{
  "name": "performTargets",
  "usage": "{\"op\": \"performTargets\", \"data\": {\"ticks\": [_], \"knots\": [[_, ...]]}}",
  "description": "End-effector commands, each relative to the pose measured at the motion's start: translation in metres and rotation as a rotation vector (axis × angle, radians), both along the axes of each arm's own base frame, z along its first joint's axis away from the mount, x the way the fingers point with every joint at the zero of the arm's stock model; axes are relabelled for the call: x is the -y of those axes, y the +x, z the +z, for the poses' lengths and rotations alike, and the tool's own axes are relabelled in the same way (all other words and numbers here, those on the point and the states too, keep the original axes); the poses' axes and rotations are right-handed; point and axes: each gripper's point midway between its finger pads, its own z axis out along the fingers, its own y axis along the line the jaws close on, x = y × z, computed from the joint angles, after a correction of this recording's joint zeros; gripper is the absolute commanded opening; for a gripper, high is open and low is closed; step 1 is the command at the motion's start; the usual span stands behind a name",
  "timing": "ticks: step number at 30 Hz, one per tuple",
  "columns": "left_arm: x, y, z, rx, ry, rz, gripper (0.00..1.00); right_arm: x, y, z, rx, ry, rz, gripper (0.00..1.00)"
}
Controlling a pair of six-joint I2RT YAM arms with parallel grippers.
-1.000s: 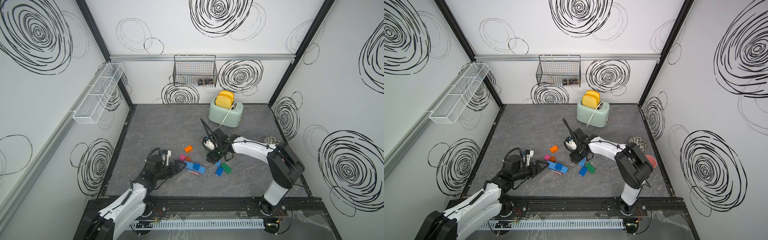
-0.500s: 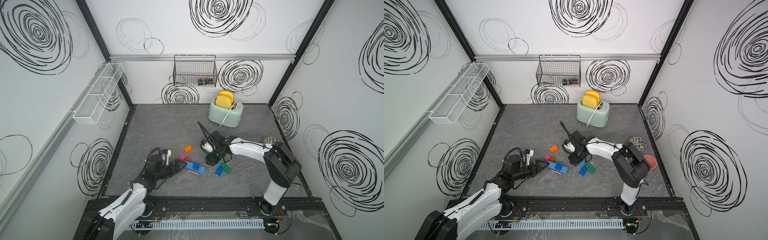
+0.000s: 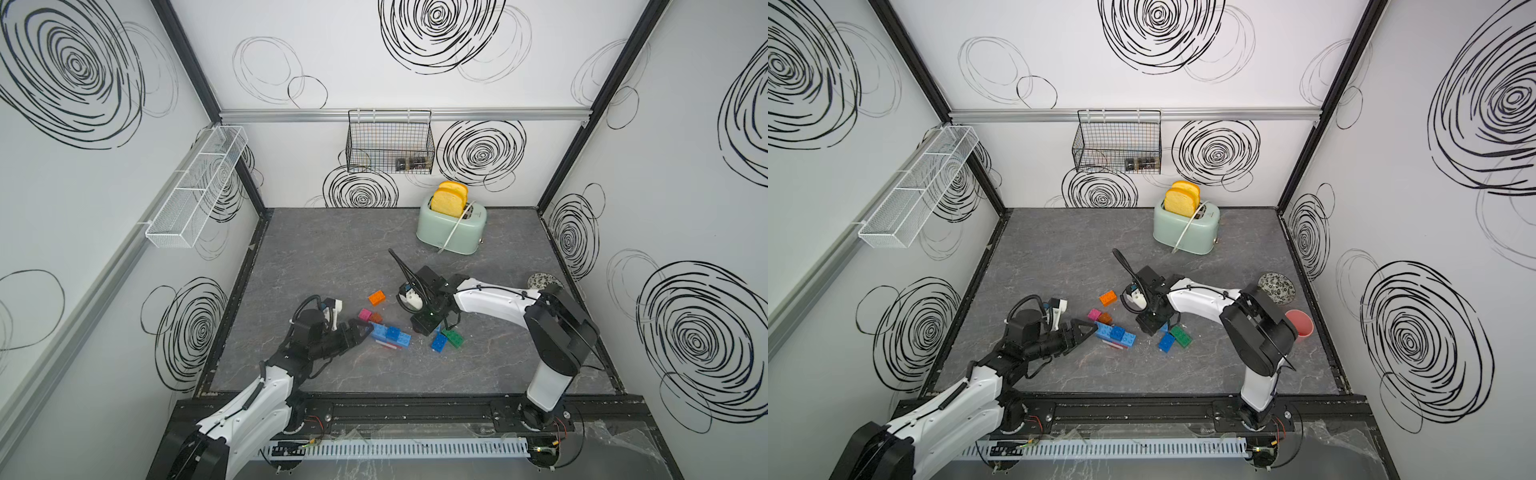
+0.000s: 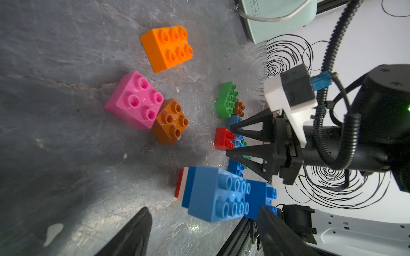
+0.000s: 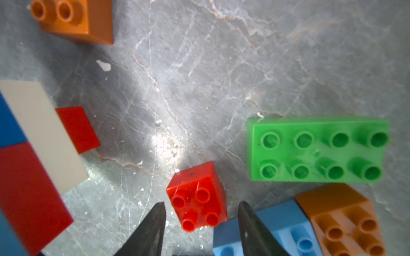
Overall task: Assemble a heart with lego
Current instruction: Pick up the lego brick from the center of the board.
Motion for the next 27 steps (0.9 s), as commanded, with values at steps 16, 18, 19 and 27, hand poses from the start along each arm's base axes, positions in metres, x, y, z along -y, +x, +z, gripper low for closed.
{"op": "performTargets", "data": {"ticks": [16,18,19,27], "knots": [[0.0,0.006,0.007,0.04,-0.01,0.011,0.79,-0.01,-0.002,-0.008,-0.003,-0.083,0.072,0.34],[0.0,0.006,0.007,0.044,-0.011,0.01,0.79,-0.009,-0.002,-0.007,-0.003,-0.084,0.07,0.31],[0.0,0.006,0.007,0.042,-0.01,0.01,0.79,-0.009,-0.002,-0.006,-0.001,-0.086,0.069,0.29],[0.002,0.007,0.007,0.048,-0.013,-0.001,0.79,-0.011,0.007,0.018,0.047,-0.069,0.064,0.25]]}}
